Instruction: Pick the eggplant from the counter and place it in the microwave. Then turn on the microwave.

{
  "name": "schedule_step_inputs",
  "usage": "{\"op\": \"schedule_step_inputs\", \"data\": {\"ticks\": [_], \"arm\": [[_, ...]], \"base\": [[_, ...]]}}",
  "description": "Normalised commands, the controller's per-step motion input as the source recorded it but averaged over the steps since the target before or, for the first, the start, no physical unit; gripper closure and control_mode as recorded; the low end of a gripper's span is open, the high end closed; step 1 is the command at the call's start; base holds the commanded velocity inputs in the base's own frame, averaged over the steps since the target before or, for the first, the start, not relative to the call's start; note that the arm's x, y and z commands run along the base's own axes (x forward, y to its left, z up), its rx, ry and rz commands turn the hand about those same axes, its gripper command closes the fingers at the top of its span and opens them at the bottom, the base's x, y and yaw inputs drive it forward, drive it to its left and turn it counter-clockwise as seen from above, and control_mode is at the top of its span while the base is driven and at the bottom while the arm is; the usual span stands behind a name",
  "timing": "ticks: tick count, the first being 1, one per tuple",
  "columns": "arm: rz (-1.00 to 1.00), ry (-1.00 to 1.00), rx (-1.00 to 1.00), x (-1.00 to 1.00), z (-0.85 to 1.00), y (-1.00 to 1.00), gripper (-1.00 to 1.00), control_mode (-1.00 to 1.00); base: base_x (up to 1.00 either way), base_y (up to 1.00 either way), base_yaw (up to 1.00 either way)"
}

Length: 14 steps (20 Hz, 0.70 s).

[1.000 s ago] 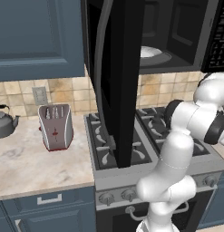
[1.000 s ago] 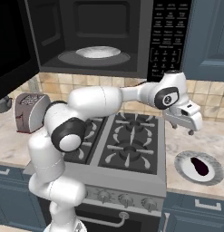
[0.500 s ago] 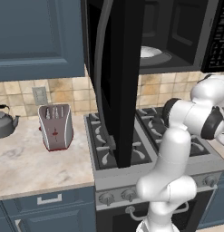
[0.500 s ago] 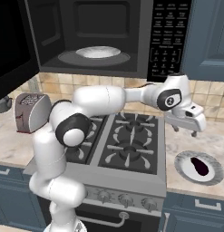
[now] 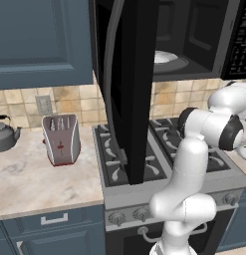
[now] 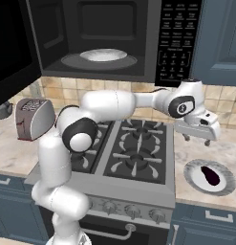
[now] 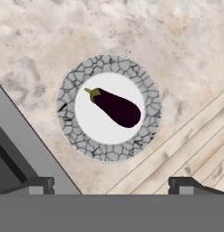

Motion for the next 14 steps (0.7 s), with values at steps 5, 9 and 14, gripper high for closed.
{"op": "schedule_step_inputs", "data": {"ticks": [5, 9, 14], "arm": [[0.07, 0.00, 0.06, 0.00, -0.06, -0.10, -1.00, -1.00], [0.08, 0.02, 0.04, 0.00, -0.08, -0.09, -1.00, -1.00], [0.08, 0.03, 0.03, 0.01, -0.10, -0.07, -1.00, -1.00]], "base": [[0.00, 0.00, 0.00], [0.00, 0.00, 0.00], [0.00, 0.00, 0.00]]}}
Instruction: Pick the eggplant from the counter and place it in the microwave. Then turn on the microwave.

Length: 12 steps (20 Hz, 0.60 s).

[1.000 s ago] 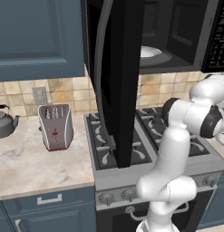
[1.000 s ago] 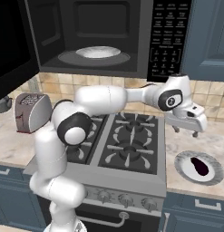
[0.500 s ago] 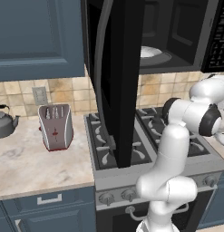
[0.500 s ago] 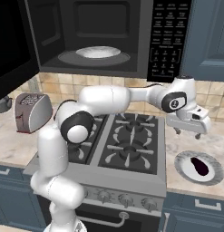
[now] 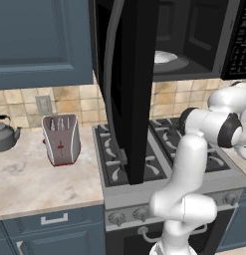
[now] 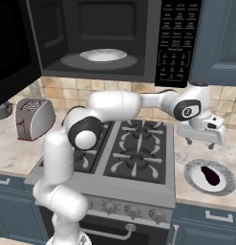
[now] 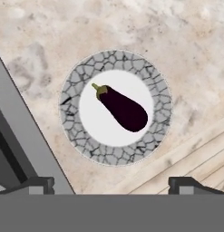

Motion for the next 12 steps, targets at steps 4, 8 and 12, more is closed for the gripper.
{"op": "schedule_step_inputs", "data": {"ticks": [4, 8, 12], "arm": [[0.08, 0.03, 0.03, 0.00, -0.11, -0.06, -1.00, -1.00], [0.07, 0.03, 0.01, 0.02, -0.13, -0.03, -1.00, -1.00], [0.08, 0.01, 0.00, 0.02, -0.15, -0.03, -1.00, -1.00]], "base": [[0.00, 0.00, 0.00], [0.00, 0.00, 0.00], [0.00, 0.00, 0.00]]}}
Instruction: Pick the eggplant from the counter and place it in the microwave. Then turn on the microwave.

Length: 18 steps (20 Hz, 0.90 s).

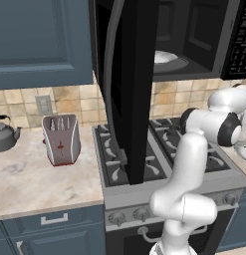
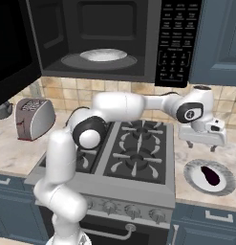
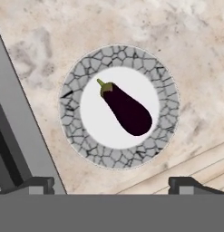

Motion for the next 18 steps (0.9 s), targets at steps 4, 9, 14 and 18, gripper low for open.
{"op": "schedule_step_inputs", "data": {"ticks": [4, 9, 14, 18], "arm": [[0.08, 0.02, 0.00, 0.02, -0.15, -0.04, -1.00, -1.00], [0.08, 0.00, 0.00, 0.01, -0.12, -0.03, -1.00, -1.00], [0.07, 0.00, 0.01, 0.00, -0.12, -0.06, -1.00, -1.00], [0.06, 0.00, 0.00, 0.00, -0.11, -0.08, -1.00, -1.00]], "base": [[0.00, 0.00, 0.00], [0.00, 0.00, 0.00], [0.00, 0.00, 0.00], [0.00, 0.00, 0.00]]}}
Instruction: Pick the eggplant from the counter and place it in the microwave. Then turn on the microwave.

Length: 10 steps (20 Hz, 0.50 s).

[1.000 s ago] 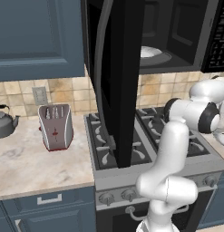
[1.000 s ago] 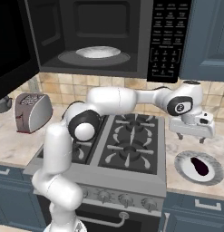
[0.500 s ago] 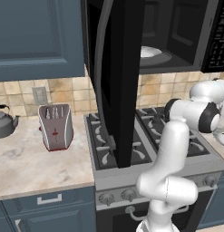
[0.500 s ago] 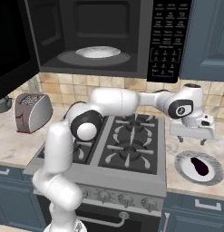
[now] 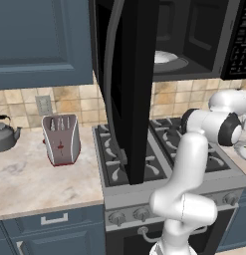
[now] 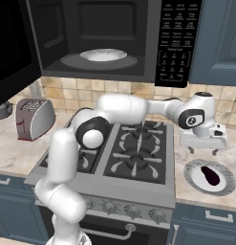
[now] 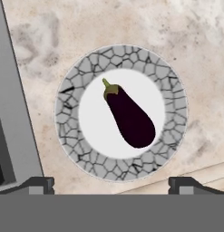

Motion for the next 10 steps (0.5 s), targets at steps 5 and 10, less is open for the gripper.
{"op": "schedule_step_inputs", "data": {"ticks": [5, 10], "arm": [[0.05, 0.00, 0.00, 0.03, -0.12, -0.09, -1.00, -1.00], [0.05, 0.00, 0.00, 0.05, -0.10, -0.11, -1.00, -1.00]], "base": [[0.00, 0.00, 0.00], [0.00, 0.00, 0.00]]}}
